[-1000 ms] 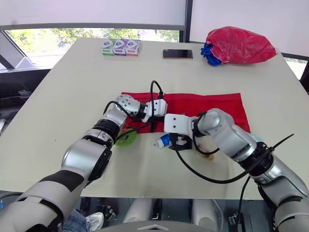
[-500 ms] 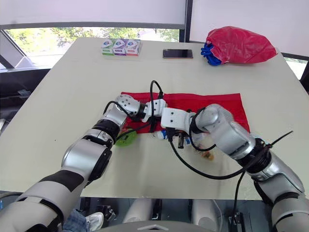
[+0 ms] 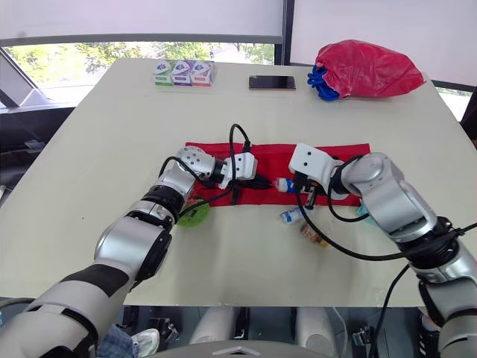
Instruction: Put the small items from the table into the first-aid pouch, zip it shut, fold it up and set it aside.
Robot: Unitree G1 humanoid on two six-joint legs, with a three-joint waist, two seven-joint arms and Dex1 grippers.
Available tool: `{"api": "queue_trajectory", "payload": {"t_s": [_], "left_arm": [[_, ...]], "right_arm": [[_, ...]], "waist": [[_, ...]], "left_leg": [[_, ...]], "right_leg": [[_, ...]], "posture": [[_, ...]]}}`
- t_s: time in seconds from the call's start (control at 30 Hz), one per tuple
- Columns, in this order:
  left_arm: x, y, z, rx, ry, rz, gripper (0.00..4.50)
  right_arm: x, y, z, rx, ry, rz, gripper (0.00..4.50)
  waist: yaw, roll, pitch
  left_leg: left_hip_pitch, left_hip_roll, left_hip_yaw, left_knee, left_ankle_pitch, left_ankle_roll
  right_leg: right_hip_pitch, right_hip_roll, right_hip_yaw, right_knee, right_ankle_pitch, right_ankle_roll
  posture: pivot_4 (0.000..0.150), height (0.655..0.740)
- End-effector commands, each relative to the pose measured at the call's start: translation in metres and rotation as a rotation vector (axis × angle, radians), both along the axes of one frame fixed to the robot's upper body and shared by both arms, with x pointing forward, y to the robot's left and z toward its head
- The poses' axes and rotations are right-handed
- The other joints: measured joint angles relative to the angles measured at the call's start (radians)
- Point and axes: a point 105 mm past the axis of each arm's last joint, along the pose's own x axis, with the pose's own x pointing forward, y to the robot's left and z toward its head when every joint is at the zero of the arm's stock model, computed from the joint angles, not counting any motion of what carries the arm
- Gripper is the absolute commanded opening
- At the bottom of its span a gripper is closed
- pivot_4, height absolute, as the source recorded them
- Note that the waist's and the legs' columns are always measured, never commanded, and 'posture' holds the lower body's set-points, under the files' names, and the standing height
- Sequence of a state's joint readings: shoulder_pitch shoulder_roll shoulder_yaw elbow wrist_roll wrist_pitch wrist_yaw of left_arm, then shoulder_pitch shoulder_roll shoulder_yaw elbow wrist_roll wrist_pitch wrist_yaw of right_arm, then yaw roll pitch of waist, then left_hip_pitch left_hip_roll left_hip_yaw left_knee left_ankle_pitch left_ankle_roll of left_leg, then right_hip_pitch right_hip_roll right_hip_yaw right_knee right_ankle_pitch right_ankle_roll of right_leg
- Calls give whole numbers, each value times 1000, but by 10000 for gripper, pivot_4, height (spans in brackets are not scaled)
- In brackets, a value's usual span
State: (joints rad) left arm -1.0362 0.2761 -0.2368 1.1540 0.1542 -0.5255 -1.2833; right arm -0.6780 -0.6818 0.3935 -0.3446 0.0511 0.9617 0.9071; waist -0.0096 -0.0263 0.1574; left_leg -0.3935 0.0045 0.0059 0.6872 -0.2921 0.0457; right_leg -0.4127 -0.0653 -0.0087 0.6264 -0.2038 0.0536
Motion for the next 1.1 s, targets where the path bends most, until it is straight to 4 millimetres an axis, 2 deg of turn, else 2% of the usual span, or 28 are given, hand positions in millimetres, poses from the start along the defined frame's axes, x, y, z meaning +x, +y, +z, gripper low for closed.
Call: {"api": "queue_trajectory", "payload": {"t_s": [0.03,0.17,0.27,0.33,0.37,0.43,0.6,0.77,0.87,0.97,1.03,1.1], "left_arm": [[0,-4,8,-23,-26,-18,0],[-1,-4,6,-19,-24,-24,0],[-2,-5,6,-20,-24,-24,0],[-2,-4,5,-21,-23,-23,0],[-2,-4,5,-21,-23,-22,0],[-2,-3,4,-19,-21,-21,0],[-2,-4,4,-23,-20,-20,0],[-2,-5,4,-26,-21,-20,0],[-1,-5,5,-25,-23,-17,0],[-1,-3,5,-25,-24,-11,0],[0,-2,5,-26,-24,-8,0],[0,-2,6,-28,-23,-4,0]], "right_arm": [[14,-8,14,37,-66,-85,897],[17,-15,3,16,-45,-116,897],[14,-17,-2,0,-28,-95,9685],[11,-24,-1,-14,-20,-81,20818],[10,-28,0,-23,-19,-79,23004],[10,-37,0,-43,-18,-80,31922],[14,-52,-10,-77,-3,-108,31922],[22,-44,-15,-28,1,-117,31922],[23,-41,-13,-10,-2,-105,23921],[23,-41,-8,11,-8,-112,8916],[19,-44,-5,22,3,-121,2249],[15,-47,-4,45,28,-135,1722]], "waist": [[0,0,0],[2,0,0],[1,0,0],[2,0,0],[3,0,0],[2,0,0],[0,0,0],[-1,0,0],[1,0,0],[1,0,0],[1,0,0],[1,0,0]], "left_leg": [[0,0,0,0,0,0],[0,-1,0,0,0,0],[0,-1,0,0,0,0],[0,-1,-1,0,0,0],[-1,-1,-1,0,0,0],[-1,-1,-1,0,0,0],[0,-1,-1,0,0,0],[0,-1,-1,0,0,0],[-1,-1,-1,0,0,0],[-1,-1,-1,0,0,0],[-1,-1,-1,0,0,0],[-1,-1,-1,0,0,0]], "right_leg": [[0,0,0,0,0,0],[0,-1,0,-1,0,0],[0,-1,0,0,0,0],[0,-1,-1,0,0,0],[0,-1,-1,0,0,0],[0,-1,-1,-1,0,0],[0,-1,-1,0,0,0],[0,-1,0,0,0,0],[0,-1,-1,0,0,0],[0,-1,-1,-1,0,0],[0,-1,-1,-1,0,0],[0,-1,-1,0,0,0]], "posture": [[1500,7400],[1500,7400],[1500,7400],[1500,7400],[1500,7400],[1500,7400],[1500,7400],[1500,7400],[1500,7400],[1500,7400],[1500,7400],[1500,7400]]}}
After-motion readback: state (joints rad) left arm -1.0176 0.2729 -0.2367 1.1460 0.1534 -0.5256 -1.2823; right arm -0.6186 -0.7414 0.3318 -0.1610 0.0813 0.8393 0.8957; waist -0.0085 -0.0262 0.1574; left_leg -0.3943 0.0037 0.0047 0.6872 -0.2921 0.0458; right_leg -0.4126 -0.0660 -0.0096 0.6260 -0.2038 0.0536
